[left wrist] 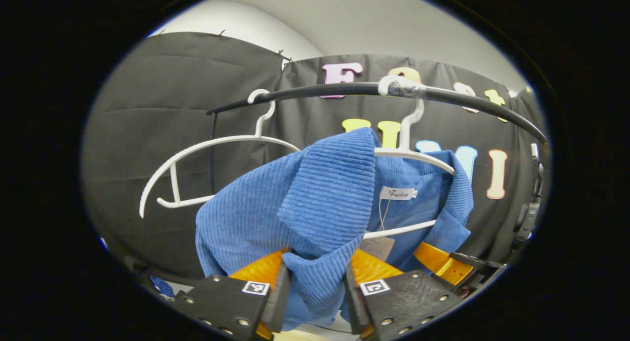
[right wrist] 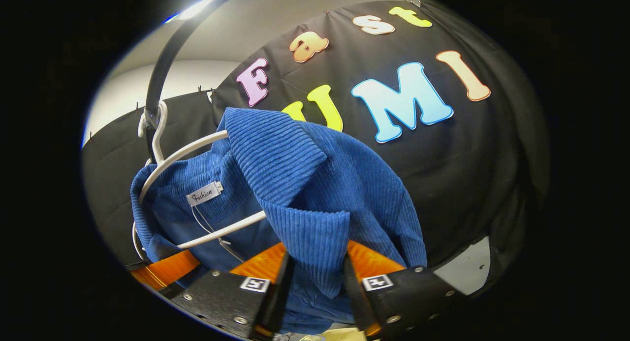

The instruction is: Grasp the clothes on the hanger with both hands and then place them into the laundry hamper below.

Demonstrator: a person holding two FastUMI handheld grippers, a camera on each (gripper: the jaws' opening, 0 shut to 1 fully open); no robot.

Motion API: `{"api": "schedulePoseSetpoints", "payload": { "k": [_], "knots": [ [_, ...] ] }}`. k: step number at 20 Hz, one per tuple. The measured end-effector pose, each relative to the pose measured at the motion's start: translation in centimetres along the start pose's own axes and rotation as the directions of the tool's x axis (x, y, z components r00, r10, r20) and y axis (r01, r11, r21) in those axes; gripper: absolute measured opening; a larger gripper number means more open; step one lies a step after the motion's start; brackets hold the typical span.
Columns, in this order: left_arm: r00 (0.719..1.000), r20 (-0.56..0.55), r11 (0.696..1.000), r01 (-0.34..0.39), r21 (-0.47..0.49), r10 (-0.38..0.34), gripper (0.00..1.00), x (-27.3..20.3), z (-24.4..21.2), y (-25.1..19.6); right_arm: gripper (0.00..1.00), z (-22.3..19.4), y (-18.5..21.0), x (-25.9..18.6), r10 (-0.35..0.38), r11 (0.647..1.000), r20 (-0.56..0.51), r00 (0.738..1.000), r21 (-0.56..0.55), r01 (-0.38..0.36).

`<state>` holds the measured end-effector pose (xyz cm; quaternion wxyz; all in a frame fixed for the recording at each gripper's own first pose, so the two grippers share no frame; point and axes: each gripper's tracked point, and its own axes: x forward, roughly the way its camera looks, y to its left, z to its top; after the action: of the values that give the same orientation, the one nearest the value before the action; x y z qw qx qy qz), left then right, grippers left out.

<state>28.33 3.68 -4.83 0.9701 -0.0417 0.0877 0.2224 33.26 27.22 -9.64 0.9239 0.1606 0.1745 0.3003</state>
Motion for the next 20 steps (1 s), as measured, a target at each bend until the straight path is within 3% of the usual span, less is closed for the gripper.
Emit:
{"api": "schedulePoseSetpoints", "payload": {
  "k": [3,8,9,10,15,20],
  "knots": [
    [0.999,0.006,0.999,0.038,0.010,-0.039,0.10,-0.6,-0.1,-0.5,0.10,0.8,-0.8,-0.5,-0.041,0.999,0.036,0.998,-0.030,0.042],
    [0.996,0.014,0.996,0.090,-0.018,-0.090,0.12,-1.0,-0.1,-0.8,0.00,1.0,0.2,-0.8,0.011,0.999,0.025,1.000,-0.036,-0.010],
    [0.992,0.009,0.991,0.128,-0.035,-0.128,0.01,-1.6,-0.2,-1.3,0.00,1.2,0.1,-1.1,0.014,0.999,0.032,0.999,-0.044,-0.012],
    [0.990,0.012,0.989,0.140,-0.041,-0.140,0.01,-2.1,-0.1,-1.2,0.00,1.5,0.0,-1.2,0.011,0.999,0.043,0.999,-0.052,-0.008],
    [0.976,0.053,0.977,0.211,-0.011,-0.210,0.00,-4.2,1.9,-0.7,0.00,2.0,-0.1,-1.7,-0.044,0.997,0.067,0.997,-0.062,0.048],
    [0.954,0.067,0.954,0.296,-0.048,-0.293,0.01,-5.5,3.6,0.3,0.00,3.1,-0.3,-2.6,-0.125,0.989,0.117,0.985,-0.068,0.133]
  ]
}}
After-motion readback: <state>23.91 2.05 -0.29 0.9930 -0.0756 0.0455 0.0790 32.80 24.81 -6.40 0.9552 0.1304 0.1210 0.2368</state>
